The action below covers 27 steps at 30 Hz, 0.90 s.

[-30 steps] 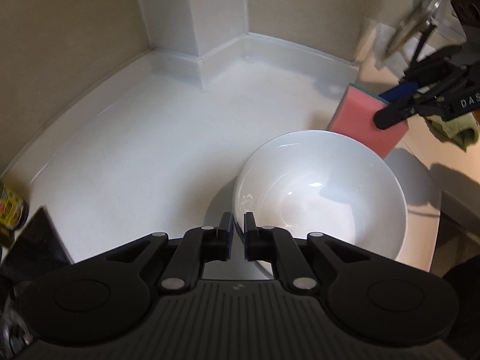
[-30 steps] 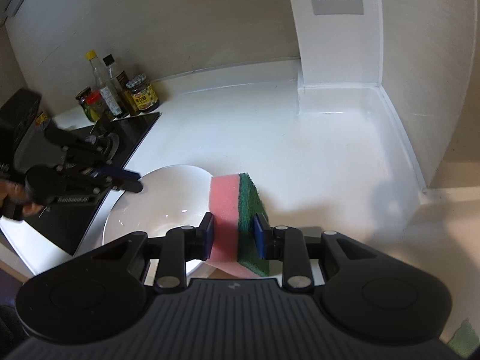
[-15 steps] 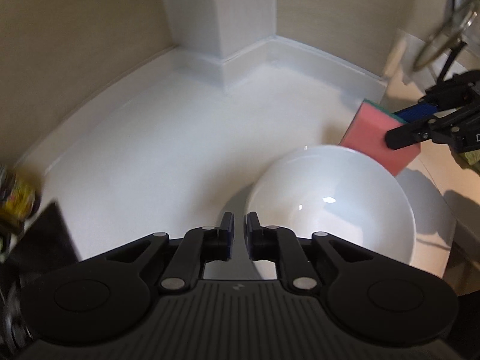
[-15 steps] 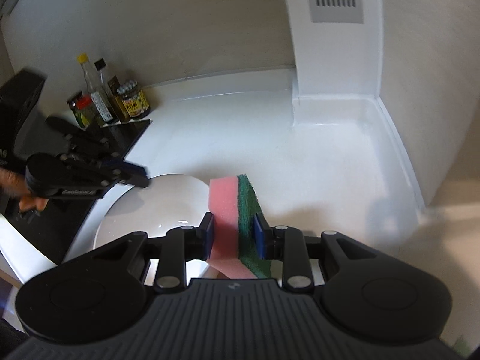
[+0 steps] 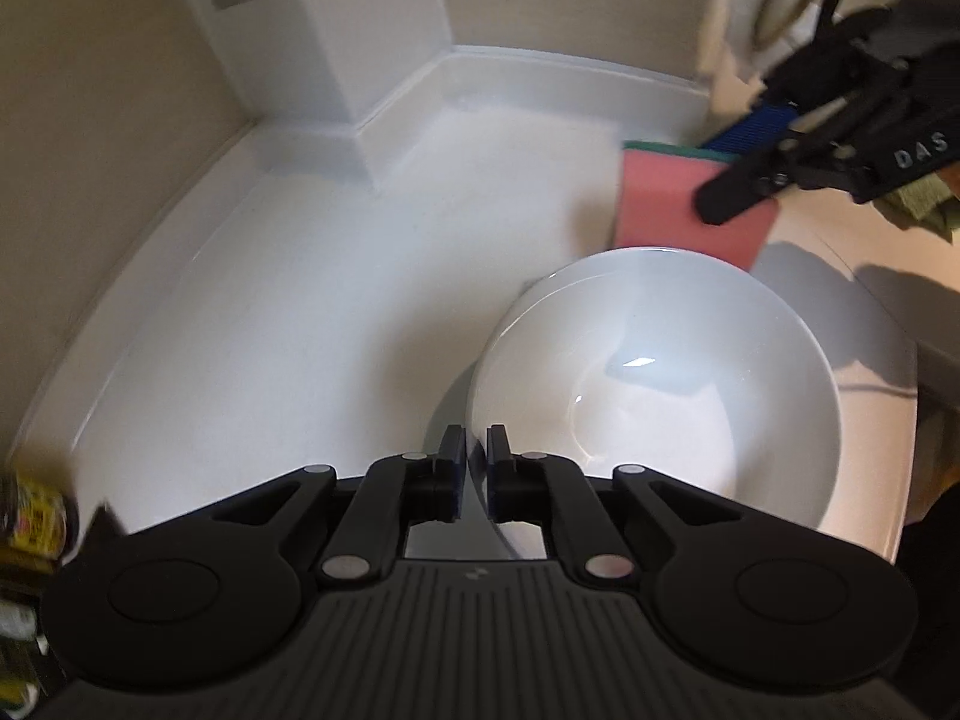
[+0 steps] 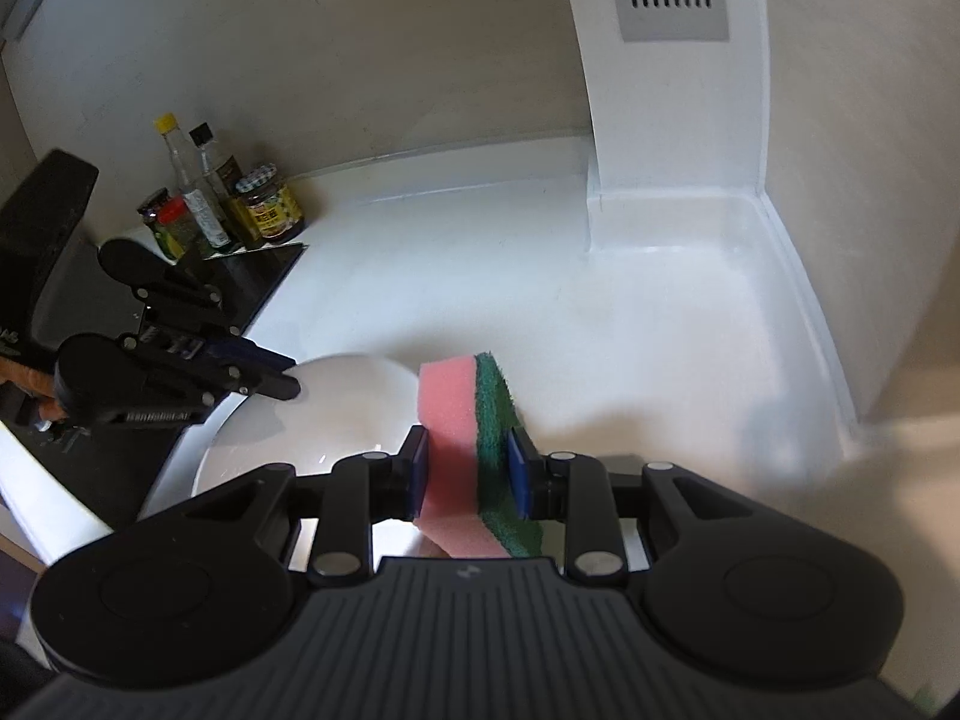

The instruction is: Clean bowl

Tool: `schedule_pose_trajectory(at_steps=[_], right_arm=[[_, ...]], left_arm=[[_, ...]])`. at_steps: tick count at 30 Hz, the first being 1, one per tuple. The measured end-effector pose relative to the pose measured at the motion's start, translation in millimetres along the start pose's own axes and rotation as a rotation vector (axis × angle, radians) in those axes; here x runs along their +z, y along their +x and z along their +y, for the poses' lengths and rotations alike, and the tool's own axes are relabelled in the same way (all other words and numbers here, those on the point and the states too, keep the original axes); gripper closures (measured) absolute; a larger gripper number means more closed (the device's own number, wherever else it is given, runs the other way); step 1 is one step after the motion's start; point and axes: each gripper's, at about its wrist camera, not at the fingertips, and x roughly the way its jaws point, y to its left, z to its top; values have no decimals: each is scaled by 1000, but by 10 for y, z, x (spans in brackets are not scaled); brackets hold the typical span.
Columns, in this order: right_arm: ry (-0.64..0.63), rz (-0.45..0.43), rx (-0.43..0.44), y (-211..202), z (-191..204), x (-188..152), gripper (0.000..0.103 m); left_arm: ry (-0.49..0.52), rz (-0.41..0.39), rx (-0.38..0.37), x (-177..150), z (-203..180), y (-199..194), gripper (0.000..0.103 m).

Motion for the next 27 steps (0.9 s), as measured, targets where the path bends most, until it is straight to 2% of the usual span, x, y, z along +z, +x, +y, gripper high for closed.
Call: schedule_pose_trajectory(at_steps=[7,17,21,24,26,27], right_arm=[[-14,9,3,26,19,4,79],[-25,11,-25,27,95,-2,79],[0,-3,-33,5,85,-31,79],[42,-15,-44,-55,84,-89,79],[72,-20,-50,-111,91,-141,79],[66,-15,-45,-99,83,-125,79]], left_arm=[[-70,-14,32,-78,-50,-38,99],[-119,-27,52,-144,-59,-72,97],[-210,-25,79,-178,-54,-110,89],[-304,-33,97,-277,-72,-157,89],[-327,-32,99,-329,-106,-146,89],[-330,-30,98,-353,-125,-134,94]])
